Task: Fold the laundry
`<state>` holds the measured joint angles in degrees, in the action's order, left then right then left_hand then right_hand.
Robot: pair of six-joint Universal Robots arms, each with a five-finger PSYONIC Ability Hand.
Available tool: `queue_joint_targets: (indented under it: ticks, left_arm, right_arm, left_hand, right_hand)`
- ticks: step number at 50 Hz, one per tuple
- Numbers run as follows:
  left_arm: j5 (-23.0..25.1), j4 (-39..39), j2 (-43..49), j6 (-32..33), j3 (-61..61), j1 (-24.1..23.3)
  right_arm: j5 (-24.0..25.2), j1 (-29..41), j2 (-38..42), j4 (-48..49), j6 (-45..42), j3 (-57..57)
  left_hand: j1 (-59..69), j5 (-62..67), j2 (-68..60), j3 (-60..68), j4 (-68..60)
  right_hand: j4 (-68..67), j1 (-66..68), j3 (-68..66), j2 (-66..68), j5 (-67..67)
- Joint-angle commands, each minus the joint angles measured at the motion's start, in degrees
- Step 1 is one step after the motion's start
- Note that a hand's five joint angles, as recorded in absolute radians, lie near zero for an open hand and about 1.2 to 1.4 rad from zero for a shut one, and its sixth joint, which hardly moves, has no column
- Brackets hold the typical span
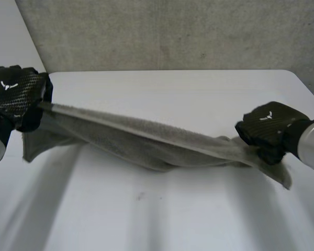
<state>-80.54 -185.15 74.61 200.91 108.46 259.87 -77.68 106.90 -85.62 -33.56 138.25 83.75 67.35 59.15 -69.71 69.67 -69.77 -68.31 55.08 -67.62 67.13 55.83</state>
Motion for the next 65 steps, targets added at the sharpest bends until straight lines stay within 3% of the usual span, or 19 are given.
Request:
queue_joint_targets:
  ticks: [1, 5, 11, 14, 17, 20, 22, 23, 25, 30, 37, 46, 50, 57, 65]
  left_arm:
    - [0.03, 11.30, 3.33, 13.26, 0.26, 0.20]
    - [0.03, 11.22, 11.23, 16.97, 1.41, -0.06]
    - [0.03, 9.37, 20.49, 17.59, -2.37, -1.03]
    - [-0.06, 6.99, 26.02, 17.68, -8.52, -1.74]
    - [-0.06, 4.53, 29.71, 17.68, -16.96, -3.23]
    - [-0.41, 0.58, 32.18, 16.97, -27.77, -4.99]
    - [-0.93, -7.03, 33.14, 16.01, -38.01, -5.86]
    - [-0.93, -7.07, 33.14, 16.01, -38.06, -5.87]
    - [-1.46, -17.12, 33.06, 13.04, -44.44, -6.92]
    - [-3.30, -28.40, 31.74, 7.50, -45.53, -6.92]
    - [-4.01, -26.05, 29.45, 6.16, -36.47, -6.31]
    - [-2.78, -24.73, 29.28, 6.52, -11.60, -3.23]
    - [0.81, -27.01, 31.64, 7.65, -2.40, -3.23]
    - [3.02, -26.93, 33.58, 13.35, 4.65, -3.23]
    - [2.93, -26.40, 31.12, 17.77, 7.21, -3.58]
  right_arm:
    - [0.08, -1.35, 2.73, -4.85, -8.60, 1.32]
    - [-0.45, -1.08, 9.74, -3.18, -9.14, 1.42]
    - [-1.60, -1.00, 14.34, 2.01, -8.52, -2.01]
    - [-4.14, -0.03, 16.89, 7.11, -8.00, -7.02]
    - [-9.84, 3.56, 20.48, 15.25, -5.81, -19.02]
    - [-11.44, 4.63, 21.20, 18.45, -4.83, -23.72]
    - [-12.75, 5.33, 21.55, 27.18, -3.08, -31.25]
    - [-12.76, 5.33, 21.55, 27.23, -3.07, -31.28]
    - [-12.85, 5.51, 20.50, 38.95, -1.50, -33.39]
    - [-12.76, 5.51, 16.90, 50.42, -1.14, -30.51]
    - [-10.12, 4.98, 15.48, 50.44, -0.96, -23.55]
    - [0.69, 4.19, 15.57, 44.55, -1.23, -7.64]
    - [4.99, 3.14, 17.76, 38.85, -1.75, -0.46]
    - [4.56, 2.79, 23.56, 30.42, -4.65, 2.64]
    - [3.85, -0.38, 22.95, 25.74, -2.55, 2.56]
  left_hand:
    - [12.65, 10.85, -10.29, 10.33, -10.23]
    - [12.65, 10.85, -10.29, 10.33, -10.23]
    - [12.65, 10.85, -10.29, 10.33, -10.23]
    - [12.65, 10.85, -10.29, 10.33, -10.23]
    - [12.65, 10.85, -10.29, 10.33, -10.23]
    - [12.65, 10.85, -10.29, 10.33, -10.23]
    - [12.65, 10.85, -10.29, 10.33, -10.23]
    - [12.65, 10.85, -10.29, 10.33, -10.23]
    - [12.65, 10.85, -10.29, 10.33, -10.23]
    - [12.65, 10.85, -10.29, 10.33, -10.23]
    - [12.65, 10.85, -10.29, 10.33, -10.23]
    - [12.65, 10.85, -10.29, 10.33, -10.23]
    - [12.65, 10.85, -10.29, 10.33, -10.23]
    - [12.65, 10.85, -10.29, 10.33, -10.23]
    - [12.65, 10.85, -10.29, 10.33, -10.23]
  right_hand:
    - [-11.69, 24.92, -12.38, 12.87, 14.17]
    - [-11.69, 24.92, -12.38, 12.87, 14.17]
    - [-11.69, 24.92, -12.38, 12.87, 14.17]
    - [-11.69, 24.92, -12.38, 12.87, 14.17]
    - [-11.69, 24.92, -12.38, 12.87, 14.17]
    - [-11.69, 24.92, -12.38, 12.87, 14.17]
    - [-11.69, 24.92, -12.38, 12.87, 14.17]
    - [-11.69, 24.92, -12.38, 12.87, 14.17]
    - [-11.69, 24.92, -12.38, 12.87, 14.17]
    - [-11.69, 24.92, -12.38, 12.87, 14.17]
    - [-11.69, 24.92, -12.38, 12.87, 14.17]
    - [-11.69, 24.92, -12.38, 12.87, 14.17]
    - [-11.69, 24.92, -12.38, 12.87, 14.17]
    - [-11.69, 24.92, -12.38, 12.87, 14.17]
    - [-11.69, 24.92, -12.38, 12.87, 14.17]
